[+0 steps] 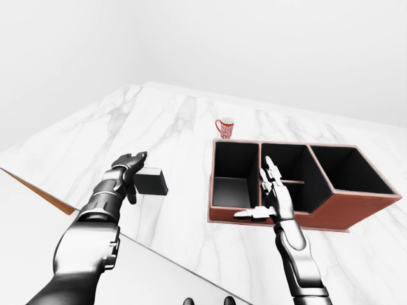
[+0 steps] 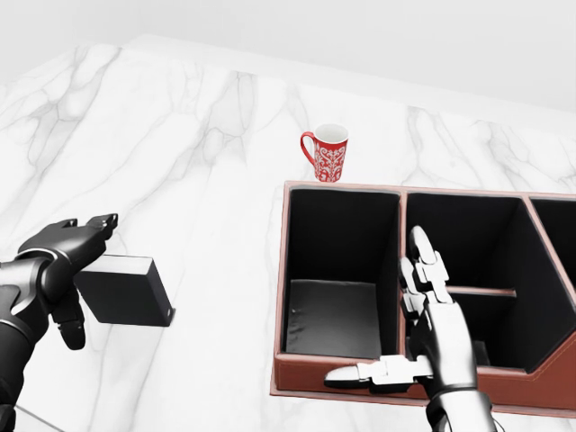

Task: Pick up the book and place it in the right compartment of the caddy.

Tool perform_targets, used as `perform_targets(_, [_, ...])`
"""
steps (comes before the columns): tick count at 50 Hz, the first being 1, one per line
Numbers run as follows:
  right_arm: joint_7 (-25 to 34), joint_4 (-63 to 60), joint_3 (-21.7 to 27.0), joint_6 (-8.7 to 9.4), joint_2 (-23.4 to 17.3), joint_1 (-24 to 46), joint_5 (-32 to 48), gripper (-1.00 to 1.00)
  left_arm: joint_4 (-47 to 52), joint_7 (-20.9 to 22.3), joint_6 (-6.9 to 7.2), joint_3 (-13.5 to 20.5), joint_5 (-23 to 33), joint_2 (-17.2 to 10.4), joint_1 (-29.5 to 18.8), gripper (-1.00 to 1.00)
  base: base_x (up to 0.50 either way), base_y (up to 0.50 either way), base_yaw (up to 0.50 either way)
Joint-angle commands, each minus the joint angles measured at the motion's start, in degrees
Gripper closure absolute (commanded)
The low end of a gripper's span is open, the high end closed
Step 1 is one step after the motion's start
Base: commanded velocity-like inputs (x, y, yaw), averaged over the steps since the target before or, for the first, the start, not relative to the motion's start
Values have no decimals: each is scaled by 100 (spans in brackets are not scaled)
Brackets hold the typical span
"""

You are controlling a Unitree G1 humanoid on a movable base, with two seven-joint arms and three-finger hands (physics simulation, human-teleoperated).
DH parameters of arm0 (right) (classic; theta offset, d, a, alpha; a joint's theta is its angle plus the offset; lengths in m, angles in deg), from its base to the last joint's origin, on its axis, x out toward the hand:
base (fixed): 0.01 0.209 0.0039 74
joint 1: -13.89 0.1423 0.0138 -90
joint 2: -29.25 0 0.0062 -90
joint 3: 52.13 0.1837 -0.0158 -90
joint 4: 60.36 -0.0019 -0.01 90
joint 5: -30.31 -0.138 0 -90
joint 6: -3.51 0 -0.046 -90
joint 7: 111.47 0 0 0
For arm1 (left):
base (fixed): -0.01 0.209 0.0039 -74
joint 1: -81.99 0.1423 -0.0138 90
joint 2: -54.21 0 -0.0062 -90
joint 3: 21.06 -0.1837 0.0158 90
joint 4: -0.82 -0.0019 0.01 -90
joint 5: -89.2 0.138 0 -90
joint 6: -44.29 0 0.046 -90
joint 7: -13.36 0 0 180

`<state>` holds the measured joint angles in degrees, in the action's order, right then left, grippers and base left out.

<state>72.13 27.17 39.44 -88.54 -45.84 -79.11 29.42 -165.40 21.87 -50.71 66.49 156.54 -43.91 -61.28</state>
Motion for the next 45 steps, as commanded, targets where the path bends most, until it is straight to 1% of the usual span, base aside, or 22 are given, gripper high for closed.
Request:
perform_targets(1, [-188, 320, 47, 51, -4, 342, 119, -100, -69, -248, 0, -26, 40, 136, -23, -100, 0, 0, 0])
perform_targets(6, [-188, 342, 58, 43, -5, 347, 104, -100, -69, -306, 0, -41, 59, 214, -41, -100, 0, 0, 1])
perform_targets(10, [-188, 350, 68, 41, -7, 348, 86, -100, -68, -337, 0, -43, 71, 231, -62, -100, 1, 0, 1])
perform_targets(13, [-194, 315, 68, 87, -6, 348, 77, -100, -80, -428, 0, -51, 96, 253, -58, -100, 0, 0, 1])
perform_targets(15, [-196, 349, 74, 68, -7, 361, 71, -100, -79, -465, 0, -43, 96, 254, -84, -100, 1, 0, 0])
perform_targets(16, [-199, 344, 70, 70, -6, 358, 72, -100, -77, -498, 0, -25, 73, 266, -90, -93, 0, 0, 1])
perform_targets(17, [-200, 346, 69, 67, -6, 357, 72, -100, -79, -537, 0, -23, 67, 270, -90, 4, 0, 0, 0])
perform_targets(18, [-200, 367, 68, 48, -6, 359, 73, -100, -80, -568, 0, -16, 56, 272, -98, 59, 1, 1, 1])
perform_targets(19, [-199, 384, 67, 34, -7, 362, 74, -100, -77, -556, 0, -1, 31, 267, -116, 100, 1, 0, 1])
perform_targets(21, [-198, 376, 66, 37, -7, 356, 73, -100, -79, -607, 0, -2, 14, 268, -104, 100, 1, 0, 1])
perform_targets(22, [-199, 324, 56, 74, -6, 343, 80, -100, -80, -622, 0, 6, -3, 267, -105, 100, 0, 0, 1])
perform_targets(27, [-192, 379, 59, 24, -9, 354, 85, -100, -76, -612, 0, 12, -44, 254, -132, 100, 0, 0, 0])
perform_targets(28, [-192, 363, 59, 36, -10, 353, 86, -100, -73, -604, 0, 13, -50, 250, -139, 100, 0, 0, 1])
perform_targets(31, [-188, 375, 57, 12, -9, 346, 91, -100, -79, -662, 0, 13, -64, 255, -142, 100, 1, 0, 1])
perform_targets(35, [-183, 342, 52, 27, -7, 332, 97, -100, -80, -762, 0, 41, -114, 261, -178, 100, 0, 0, 1])
perform_targets(37, [-182, 392, 55, -15, -7, 342, 99, -100, -79, -872, 0, 77, -171, 255, -230, 100, 0, 0, 0])
perform_targets(38, [-183, 309, 47, 51, -6, 325, 103, -100, -71, -886, 0, 77, -183, 242, -264, 100, 1, 1, 1])
perform_targets(42, [-181, 283, 41, 70, -4, 317, 111, -100, 2, -906, 0, 128, -329, 219, -361, 100, 0, 0, 0])
perform_targets(45, [-182, 337, 43, 17, -2, 320, 116, -100, 72, -902, 0, 158, -484, 199, -449, 100, 0, 0, 1])
